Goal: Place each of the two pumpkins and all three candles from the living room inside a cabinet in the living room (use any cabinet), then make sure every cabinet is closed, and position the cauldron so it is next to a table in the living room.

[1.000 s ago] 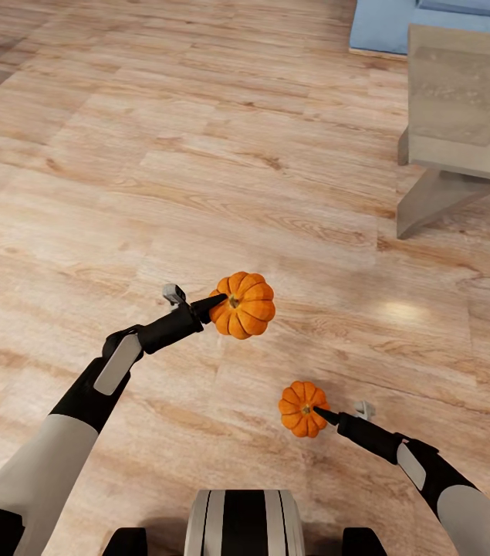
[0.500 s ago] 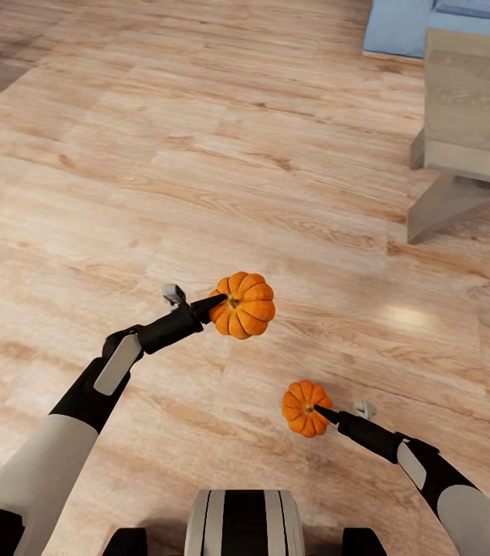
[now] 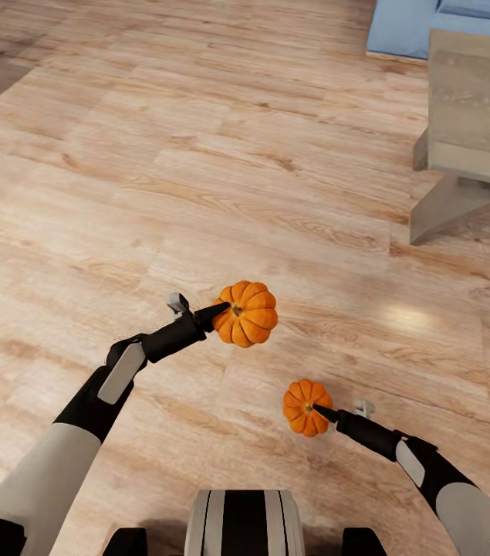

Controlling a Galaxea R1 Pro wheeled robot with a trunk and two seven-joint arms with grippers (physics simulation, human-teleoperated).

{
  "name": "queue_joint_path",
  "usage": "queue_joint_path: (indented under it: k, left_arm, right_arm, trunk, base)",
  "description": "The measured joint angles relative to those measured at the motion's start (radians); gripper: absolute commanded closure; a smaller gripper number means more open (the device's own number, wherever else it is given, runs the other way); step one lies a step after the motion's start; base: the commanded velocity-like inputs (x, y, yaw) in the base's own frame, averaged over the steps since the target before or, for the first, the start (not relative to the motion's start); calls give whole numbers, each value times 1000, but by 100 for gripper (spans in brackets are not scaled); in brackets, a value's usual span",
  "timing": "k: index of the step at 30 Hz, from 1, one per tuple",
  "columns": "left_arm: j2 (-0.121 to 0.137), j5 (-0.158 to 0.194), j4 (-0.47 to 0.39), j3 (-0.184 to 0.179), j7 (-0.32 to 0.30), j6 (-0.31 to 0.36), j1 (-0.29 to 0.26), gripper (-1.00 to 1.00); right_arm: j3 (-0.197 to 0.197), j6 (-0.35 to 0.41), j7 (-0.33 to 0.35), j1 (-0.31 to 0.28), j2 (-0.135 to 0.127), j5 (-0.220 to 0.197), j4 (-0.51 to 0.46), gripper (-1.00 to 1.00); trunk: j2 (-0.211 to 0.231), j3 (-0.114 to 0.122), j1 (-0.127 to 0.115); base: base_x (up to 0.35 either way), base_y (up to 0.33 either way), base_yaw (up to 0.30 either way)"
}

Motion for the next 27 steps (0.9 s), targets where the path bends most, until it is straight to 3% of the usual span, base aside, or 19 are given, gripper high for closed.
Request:
queue_joint_path:
  k: [3, 12, 13, 14, 27]
  left_arm:
    - [-15, 2, 1, -1, 1, 0, 1, 100]
    - [-11, 1, -1, 1, -1, 0, 1, 100]
    - [-11, 2, -1, 1, -1, 1, 1, 100]
    - [-11, 2, -1, 1, -1, 1, 1, 100]
    - [-17, 1, -1, -1, 0, 0, 1, 100]
  right_arm:
    - [0, 0, 2, 0, 1, 1, 2, -100]
    - [3, 4, -1, 0, 3, -4, 1, -100]
    - [-4, 6, 19, 0, 3, 63, -11, -100]
    - [2, 7, 32, 0, 4, 73, -1, -100]
    - [18, 9, 61, 0, 1, 79, -5, -100]
  trunk:
    - [0, 0, 0]
    - [0, 0, 0]
    - [0, 1, 0]
    - [0, 2, 0]
    - [0, -1, 0]
  base:
    - [0, 0, 0]
    - [0, 0, 24]
    - [0, 0, 146]
    - [0, 0, 66]
    - [0, 0, 91]
